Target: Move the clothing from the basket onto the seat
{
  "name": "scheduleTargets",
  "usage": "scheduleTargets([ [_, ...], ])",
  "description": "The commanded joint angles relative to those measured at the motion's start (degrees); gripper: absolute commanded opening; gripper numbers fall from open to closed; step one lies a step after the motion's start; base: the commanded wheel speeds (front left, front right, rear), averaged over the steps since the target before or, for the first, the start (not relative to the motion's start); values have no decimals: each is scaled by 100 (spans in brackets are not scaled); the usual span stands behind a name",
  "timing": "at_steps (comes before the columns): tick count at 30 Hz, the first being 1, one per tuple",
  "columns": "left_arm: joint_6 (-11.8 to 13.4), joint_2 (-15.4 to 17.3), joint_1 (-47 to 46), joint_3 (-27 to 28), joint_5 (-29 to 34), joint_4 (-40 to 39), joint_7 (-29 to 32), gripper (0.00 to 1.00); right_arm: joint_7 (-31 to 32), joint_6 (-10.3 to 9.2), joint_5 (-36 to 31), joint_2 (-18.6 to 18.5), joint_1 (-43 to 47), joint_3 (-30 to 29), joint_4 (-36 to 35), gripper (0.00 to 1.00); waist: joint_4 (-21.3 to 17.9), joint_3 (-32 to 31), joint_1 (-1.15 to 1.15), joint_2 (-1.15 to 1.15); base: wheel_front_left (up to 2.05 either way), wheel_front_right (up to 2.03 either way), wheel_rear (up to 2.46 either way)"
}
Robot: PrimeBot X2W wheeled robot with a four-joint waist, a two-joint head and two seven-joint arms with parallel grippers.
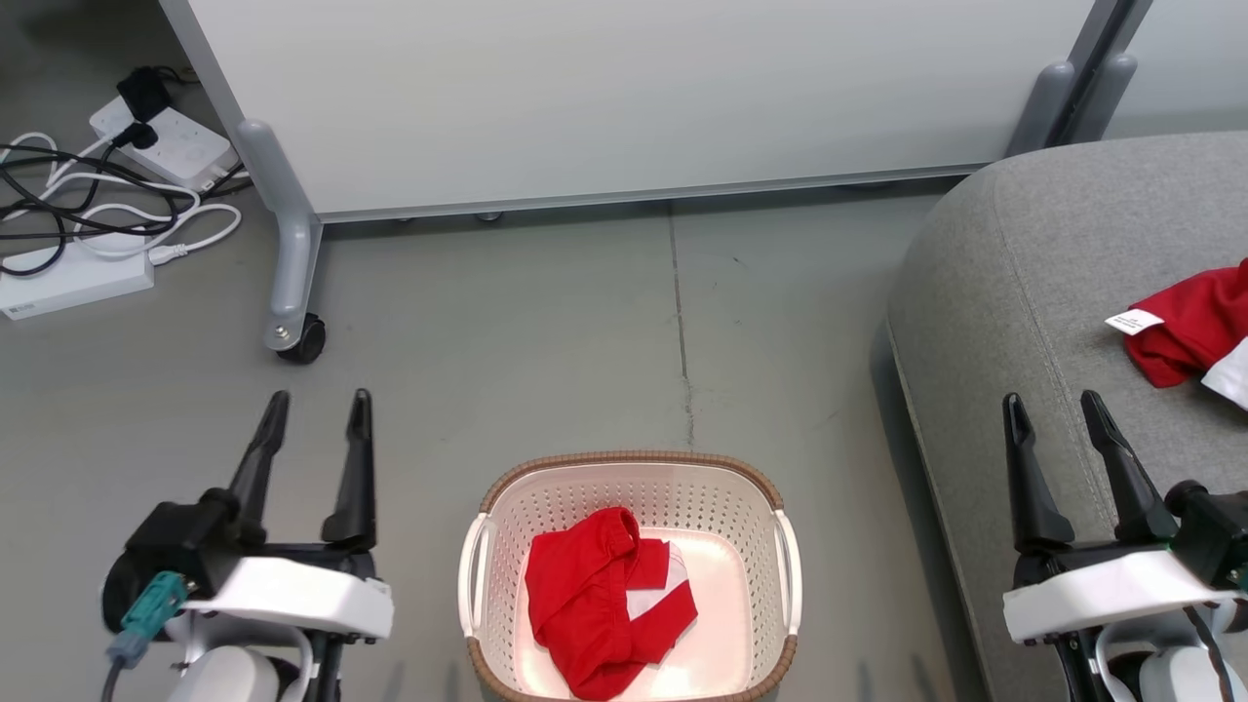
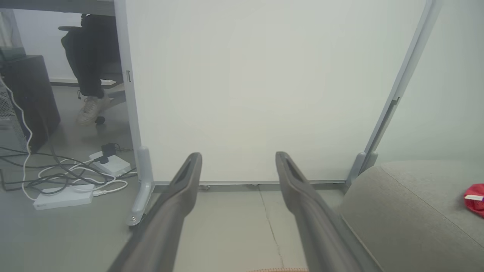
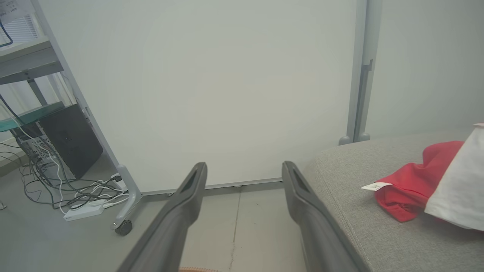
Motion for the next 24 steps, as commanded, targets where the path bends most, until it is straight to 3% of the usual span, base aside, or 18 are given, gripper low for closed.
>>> scheduleTargets([
  [1,5,8,92,139,15,-25,-23,100,36,5,-13,-33,94,-34,-76,100,1,-29,0,0,0,0,0],
  [12,-84,-149,584,731,219,-151,-24,100,228,5,-107,-32,542,-80,-417,100,-32,-221,0,0,0,0,0],
  [24,-312,-230,855,766,533,100,-24,100,402,5,-167,-32,835,-48,-649,100,-52,-444,0,0,0,0,0],
])
